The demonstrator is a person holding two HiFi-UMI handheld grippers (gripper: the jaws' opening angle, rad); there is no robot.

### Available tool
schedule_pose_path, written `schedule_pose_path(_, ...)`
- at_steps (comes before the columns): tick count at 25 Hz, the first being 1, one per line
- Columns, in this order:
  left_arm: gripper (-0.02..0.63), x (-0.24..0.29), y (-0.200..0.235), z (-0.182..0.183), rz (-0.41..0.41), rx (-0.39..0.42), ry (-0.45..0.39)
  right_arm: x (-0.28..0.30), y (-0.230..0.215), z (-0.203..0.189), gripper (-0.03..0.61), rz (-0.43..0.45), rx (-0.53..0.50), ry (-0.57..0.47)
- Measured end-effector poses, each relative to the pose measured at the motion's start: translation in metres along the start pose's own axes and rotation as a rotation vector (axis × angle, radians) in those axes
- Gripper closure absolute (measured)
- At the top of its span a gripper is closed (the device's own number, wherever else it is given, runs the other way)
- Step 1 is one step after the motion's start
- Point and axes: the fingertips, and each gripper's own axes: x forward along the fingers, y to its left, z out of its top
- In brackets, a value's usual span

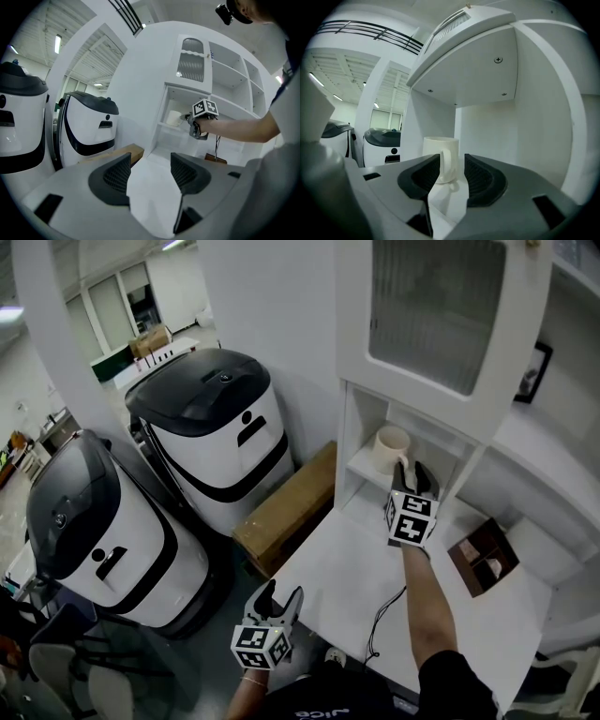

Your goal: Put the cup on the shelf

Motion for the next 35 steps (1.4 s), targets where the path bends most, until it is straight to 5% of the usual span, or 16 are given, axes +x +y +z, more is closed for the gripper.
schedule_pose_path(27, 0.362, -0.035, -0.046, -0.024, -0.162, 0.018, -0.024, -0.2, 0.061, -0.021, 0.405, 0.171, -0.115, -0.124)
schedule_pose_path(35, 0.362, -0.045, -0.069, -0.039, -0.225, 0.045, -0.019, -0.262, 0.067, -0.065, 0.405, 0.212, -0.077, -0.075)
